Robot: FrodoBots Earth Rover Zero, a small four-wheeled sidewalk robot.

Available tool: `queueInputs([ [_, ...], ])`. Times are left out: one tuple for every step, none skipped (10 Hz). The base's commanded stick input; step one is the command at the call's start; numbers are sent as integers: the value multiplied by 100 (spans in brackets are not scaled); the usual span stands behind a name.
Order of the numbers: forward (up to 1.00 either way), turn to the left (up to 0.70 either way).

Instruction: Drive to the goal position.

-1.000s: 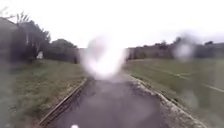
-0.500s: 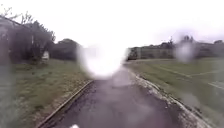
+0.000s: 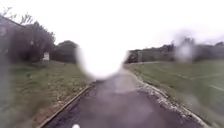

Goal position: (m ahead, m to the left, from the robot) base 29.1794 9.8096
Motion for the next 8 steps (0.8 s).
queueInputs([
  [70, 0],
  [70, 0],
  [70, 0],
  [70, 0],
  [70, 0],
  [70, 0],
  [70, 0],
  [70, 0],
])
